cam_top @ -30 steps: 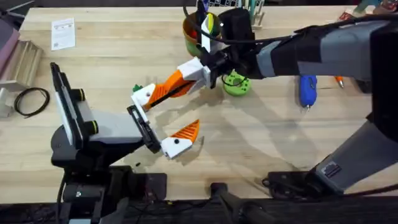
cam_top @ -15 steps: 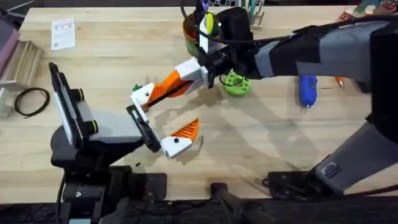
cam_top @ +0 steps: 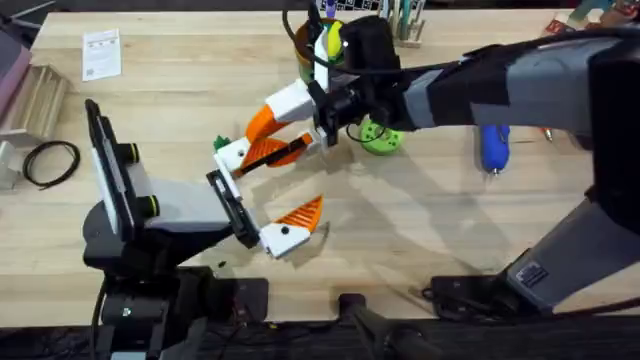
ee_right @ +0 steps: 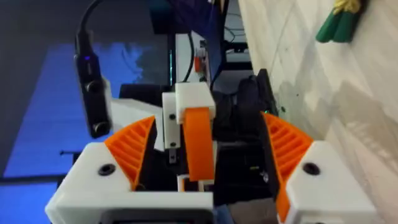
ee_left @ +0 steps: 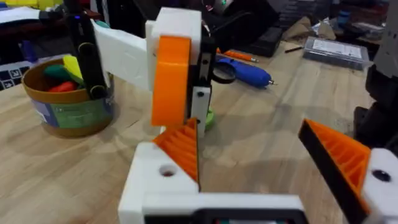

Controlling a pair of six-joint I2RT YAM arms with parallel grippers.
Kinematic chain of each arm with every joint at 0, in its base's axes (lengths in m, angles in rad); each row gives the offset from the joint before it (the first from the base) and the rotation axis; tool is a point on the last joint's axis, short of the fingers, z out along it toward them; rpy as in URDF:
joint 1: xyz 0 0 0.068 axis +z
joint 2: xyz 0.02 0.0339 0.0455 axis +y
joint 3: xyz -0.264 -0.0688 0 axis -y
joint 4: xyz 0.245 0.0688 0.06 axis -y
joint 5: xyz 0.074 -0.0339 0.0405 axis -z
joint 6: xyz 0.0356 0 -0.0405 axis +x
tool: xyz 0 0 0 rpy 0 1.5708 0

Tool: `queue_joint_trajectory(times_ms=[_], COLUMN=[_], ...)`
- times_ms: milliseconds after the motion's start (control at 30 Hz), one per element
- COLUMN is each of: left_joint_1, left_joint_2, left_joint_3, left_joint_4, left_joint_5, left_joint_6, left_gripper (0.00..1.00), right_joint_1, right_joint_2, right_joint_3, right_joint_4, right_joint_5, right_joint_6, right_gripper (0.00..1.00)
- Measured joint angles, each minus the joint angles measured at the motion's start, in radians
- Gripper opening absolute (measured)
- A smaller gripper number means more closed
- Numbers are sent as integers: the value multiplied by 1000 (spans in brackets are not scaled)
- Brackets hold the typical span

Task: Pick up the gripper from the table and insert it into the empty holder that is missing its gripper. Then pick up a screw, insert it into the mounting hole, and use the screwdriver to tighten it. Finally, clean up the table by picking up the vegetable and placing it into the bucket.

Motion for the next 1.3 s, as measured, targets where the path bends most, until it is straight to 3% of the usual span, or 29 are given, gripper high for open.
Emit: queue_joint_trajectory(times_ms=[200,433,633,833,967,1100,1267,1300], left_joint_1=[0,0,0,0,0,0,0,0], left_joint_2=[0,0,0,0,0,0,0,0], left_joint_3=[0,0,0,0,0,0,0,0], left_joint_4=[0,-1,-1,-1,-1,-1,-2,-2], left_joint_5=[2,8,12,12,14,15,15,15], left_joint_6=[0,3,3,3,3,3,3,3], left_gripper=[985,985,985,985,985,985,985,985], right_joint_1=[-16,-84,-151,-203,-227,-230,-218,-193], right_joint_2=[-54,-312,-531,-669,-706,-698,-614,-561], right_joint_3=[2,8,8,8,8,22,173,245], right_joint_4=[-166,-552,-869,-1093,-1181,-1266,-1393,-1390], right_joint_5=[77,255,532,892,1115,1266,1391,1428], right_joint_6=[-69,-281,-435,-500,-513,-519,-523,-517], right_gripper=[924,925,926,931,924,873,848,822])
